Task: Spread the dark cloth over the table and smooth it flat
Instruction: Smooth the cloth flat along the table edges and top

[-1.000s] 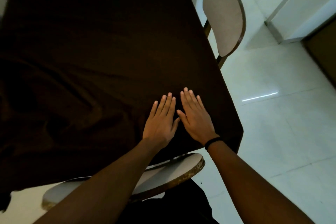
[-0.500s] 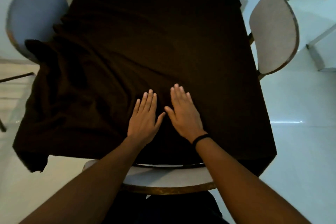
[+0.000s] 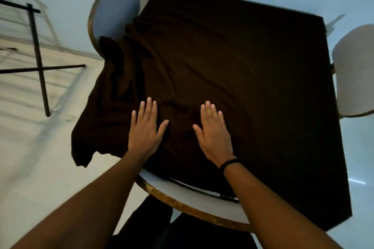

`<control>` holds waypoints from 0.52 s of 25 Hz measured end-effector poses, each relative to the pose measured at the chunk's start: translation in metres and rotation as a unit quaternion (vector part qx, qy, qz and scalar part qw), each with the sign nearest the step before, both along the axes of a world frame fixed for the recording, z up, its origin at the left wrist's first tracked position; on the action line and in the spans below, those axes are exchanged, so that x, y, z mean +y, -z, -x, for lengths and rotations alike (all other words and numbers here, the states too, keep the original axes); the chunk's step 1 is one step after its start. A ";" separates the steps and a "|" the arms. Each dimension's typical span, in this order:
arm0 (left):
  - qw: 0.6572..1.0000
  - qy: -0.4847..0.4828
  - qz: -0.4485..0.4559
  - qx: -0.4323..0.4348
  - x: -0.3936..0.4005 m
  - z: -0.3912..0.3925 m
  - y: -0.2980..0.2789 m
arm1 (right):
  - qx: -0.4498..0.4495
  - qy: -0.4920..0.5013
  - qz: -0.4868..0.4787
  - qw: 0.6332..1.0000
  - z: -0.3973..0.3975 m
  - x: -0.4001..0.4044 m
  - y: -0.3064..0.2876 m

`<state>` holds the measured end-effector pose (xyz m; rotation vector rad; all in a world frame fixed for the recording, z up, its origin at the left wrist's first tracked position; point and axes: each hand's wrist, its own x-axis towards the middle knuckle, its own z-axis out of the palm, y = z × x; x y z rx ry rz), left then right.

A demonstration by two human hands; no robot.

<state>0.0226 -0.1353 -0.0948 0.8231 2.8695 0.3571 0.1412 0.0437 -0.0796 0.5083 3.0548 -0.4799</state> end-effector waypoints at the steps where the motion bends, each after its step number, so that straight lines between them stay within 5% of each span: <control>1: 1.000 -0.007 -0.018 0.000 -0.001 -0.002 -0.001 | -0.011 -0.040 -0.002 0.999 0.009 -0.011 0.001; 6: 0.980 -0.185 -0.071 -0.014 -0.065 -0.002 0.000 | -0.045 -0.088 -0.052 0.994 0.013 -0.023 0.011; 10: 0.969 -0.225 -0.092 0.054 -0.071 0.022 -0.013 | 0.005 -0.124 -0.043 0.991 0.044 -0.038 0.002; 13: 0.975 -0.209 -0.081 0.015 -0.069 0.046 -0.014 | -0.019 -0.146 -0.051 0.988 0.071 -0.053 0.000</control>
